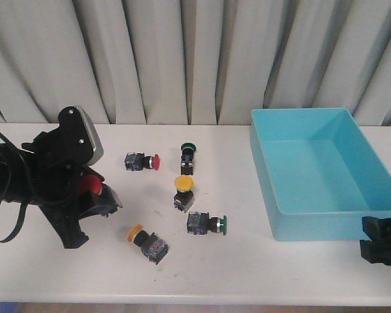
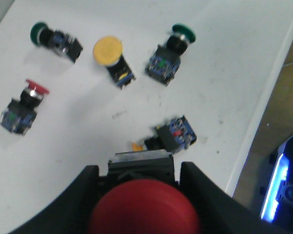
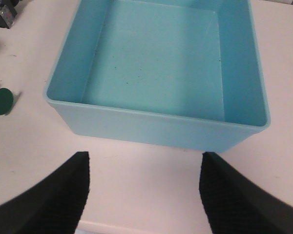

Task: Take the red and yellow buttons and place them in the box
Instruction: 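Lift the red button with the left gripper toward the table center, then bring the right gripper to the red button and grasp it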

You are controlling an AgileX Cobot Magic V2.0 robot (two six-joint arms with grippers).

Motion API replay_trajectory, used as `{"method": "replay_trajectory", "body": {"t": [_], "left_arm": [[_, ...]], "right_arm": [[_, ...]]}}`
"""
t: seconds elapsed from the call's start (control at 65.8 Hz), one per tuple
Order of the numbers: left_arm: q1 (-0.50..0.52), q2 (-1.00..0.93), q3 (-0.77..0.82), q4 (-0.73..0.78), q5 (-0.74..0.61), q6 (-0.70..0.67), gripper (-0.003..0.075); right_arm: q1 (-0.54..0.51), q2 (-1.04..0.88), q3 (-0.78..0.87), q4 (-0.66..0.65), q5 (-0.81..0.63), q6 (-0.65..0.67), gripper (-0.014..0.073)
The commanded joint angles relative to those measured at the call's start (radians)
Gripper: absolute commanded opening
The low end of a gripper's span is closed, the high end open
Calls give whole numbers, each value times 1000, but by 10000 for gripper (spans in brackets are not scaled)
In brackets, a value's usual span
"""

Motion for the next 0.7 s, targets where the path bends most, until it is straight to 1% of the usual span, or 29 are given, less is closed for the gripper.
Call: {"method": "replay_trajectory", "body": {"t": [0.0,0.091,0.182,0.258,0.319,0.456,0.608,0.684], "left_arm": [[-6,-32,-24,-216,0,184,167],[-6,-32,-24,-374,74,365,167],[-6,-25,-24,-525,168,543,167],[-6,-8,-24,-623,244,685,167],[-6,9,-24,-678,292,760,167],[-6,39,-24,-744,345,853,167],[-6,53,-24,-743,358,882,167],[-6,54,-24,-743,358,888,167]], "right_arm": [[-8,-3,-31,-2,-66,-49,464],[-6,-3,-32,7,-73,-116,464],[-3,1,-46,60,-69,-212,464],[26,21,-79,142,-40,-338,464],[67,51,-114,206,-4,-452,464],[159,147,-209,336,95,-675,484],[273,276,-329,490,180,-980,531],[321,328,-380,557,198,-1091,537]]}}
